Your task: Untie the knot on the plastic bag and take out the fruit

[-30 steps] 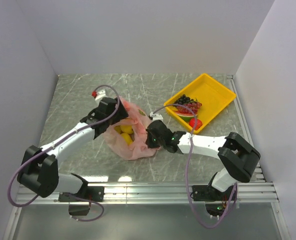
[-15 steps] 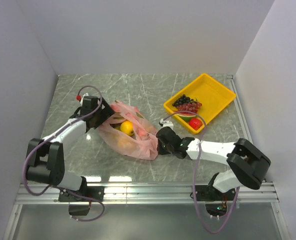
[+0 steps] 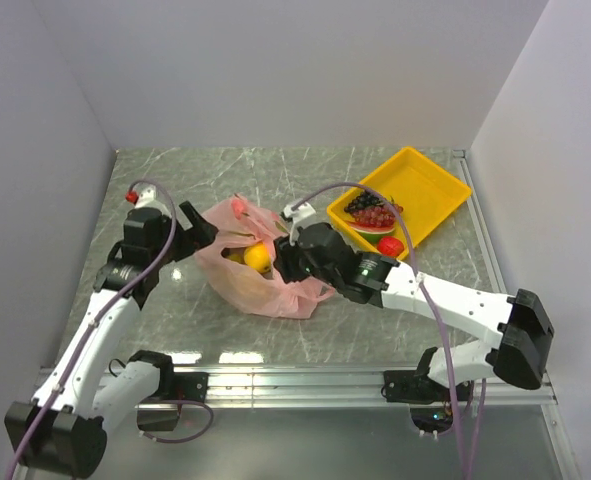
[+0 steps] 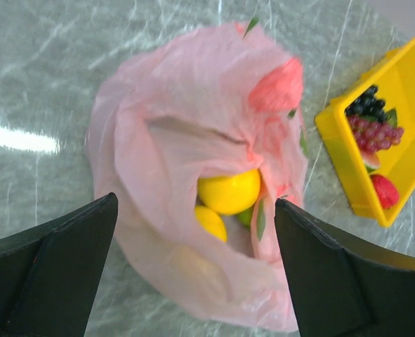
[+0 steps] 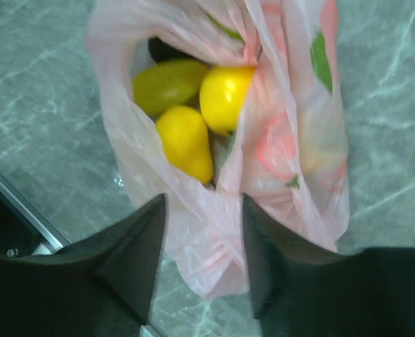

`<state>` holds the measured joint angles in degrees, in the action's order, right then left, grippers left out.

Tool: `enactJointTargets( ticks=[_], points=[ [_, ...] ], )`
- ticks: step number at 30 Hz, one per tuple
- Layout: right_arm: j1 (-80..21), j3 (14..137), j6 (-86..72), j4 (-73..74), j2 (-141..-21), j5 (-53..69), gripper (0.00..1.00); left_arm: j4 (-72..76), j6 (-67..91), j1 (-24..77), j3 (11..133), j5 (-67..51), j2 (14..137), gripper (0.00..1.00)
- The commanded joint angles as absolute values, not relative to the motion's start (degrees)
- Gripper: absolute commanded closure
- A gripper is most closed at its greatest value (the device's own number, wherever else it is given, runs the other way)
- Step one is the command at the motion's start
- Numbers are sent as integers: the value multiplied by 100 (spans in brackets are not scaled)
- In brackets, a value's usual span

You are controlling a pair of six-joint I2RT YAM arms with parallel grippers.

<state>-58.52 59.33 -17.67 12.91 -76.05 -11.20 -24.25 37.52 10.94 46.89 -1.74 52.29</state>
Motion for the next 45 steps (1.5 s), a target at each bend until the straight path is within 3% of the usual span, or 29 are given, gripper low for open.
enactJointTargets(
  ticks=[1, 3, 8, 16, 19, 22, 25, 26, 28, 31, 38, 45],
  points=[
    [-5871, 6511, -1152, 1187, -8163, -906, 52, -2585, 3656, 1081, 4220, -421, 5036, 1],
    [-5880, 6846, -1143, 1090, -8785, -783, 60, -2427, 3726, 1081, 4027, -763, 5115, 1],
    [-6072, 7233, -1336, 853, -9746, -326, 67, -1961, 3999, 1081, 3692, -1459, 5396, 1],
    [-6609, 7066, -1574, 694, -10037, 104, 67, -1539, 4341, 1107, 2884, -1749, 5397, 2],
    [-6644, 7128, -1477, 826, -10107, 123, 65, -1424, 4543, 1107, 2611, -1793, 5283, 7],
    [-6618, 7067, -1520, 783, -10099, 44, 63, -1389, 4632, 1142, 2496, -1741, 5195, 20],
    [-6601, 7136, -1556, 896, -9985, -403, 54, -1468, 4623, 1195, 2522, -1635, 5186, 56],
    [-6574, 7154, -1556, 931, -9932, -648, 46, -1494, 4623, 1213, 2531, -1556, 5177, 74],
    [-6487, 7242, -1582, 1054, -9932, -799, 38, -1520, 4649, 1283, 2514, -1503, 5142, 90],
    [-6285, 7374, -1643, 1204, -10063, -957, 31, -1529, 4711, 1450, 2470, -1433, 5142, 97],
    [-6100, 7576, -1810, 1160, -10502, -1011, 19, -1713, 4922, 1881, 2364, -1108, 5001, 99],
    [-6091, 7770, -2012, 1195, -10986, -563, 18, -1741, 5176, 2047, 2206, -1002, 4843, 100]
  ],
)
